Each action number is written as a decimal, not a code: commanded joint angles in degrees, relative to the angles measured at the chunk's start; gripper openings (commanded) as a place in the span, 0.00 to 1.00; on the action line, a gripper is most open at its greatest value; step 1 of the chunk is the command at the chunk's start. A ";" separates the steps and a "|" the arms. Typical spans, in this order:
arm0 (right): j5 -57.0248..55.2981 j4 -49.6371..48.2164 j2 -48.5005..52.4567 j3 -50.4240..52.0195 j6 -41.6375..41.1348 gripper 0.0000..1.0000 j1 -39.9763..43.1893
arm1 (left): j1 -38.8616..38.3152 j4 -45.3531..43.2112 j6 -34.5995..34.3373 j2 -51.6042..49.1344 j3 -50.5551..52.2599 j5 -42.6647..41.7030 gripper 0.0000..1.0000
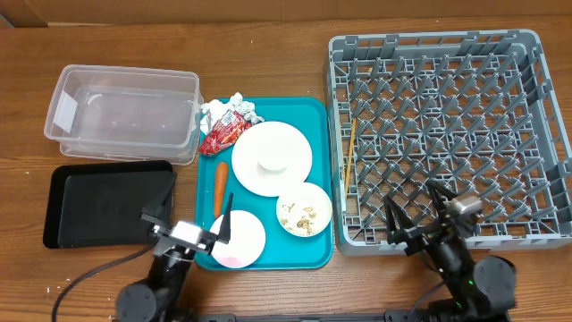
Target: Sort waste into correct bins and load items into the dishwasher
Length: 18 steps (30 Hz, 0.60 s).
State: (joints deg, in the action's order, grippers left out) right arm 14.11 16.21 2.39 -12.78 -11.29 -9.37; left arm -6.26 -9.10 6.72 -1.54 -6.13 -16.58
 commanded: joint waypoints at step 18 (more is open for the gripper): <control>8.09 32.54 54.36 -56.94 -3.76 1.00 0.11 | 0.11 40.00 -12.46 -59.95 -63.28 -26.93 1.00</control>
State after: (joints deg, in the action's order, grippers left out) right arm 18.24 48.49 54.59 -66.43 -14.94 -9.37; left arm -6.26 30.00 -3.44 -56.80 -66.78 -34.89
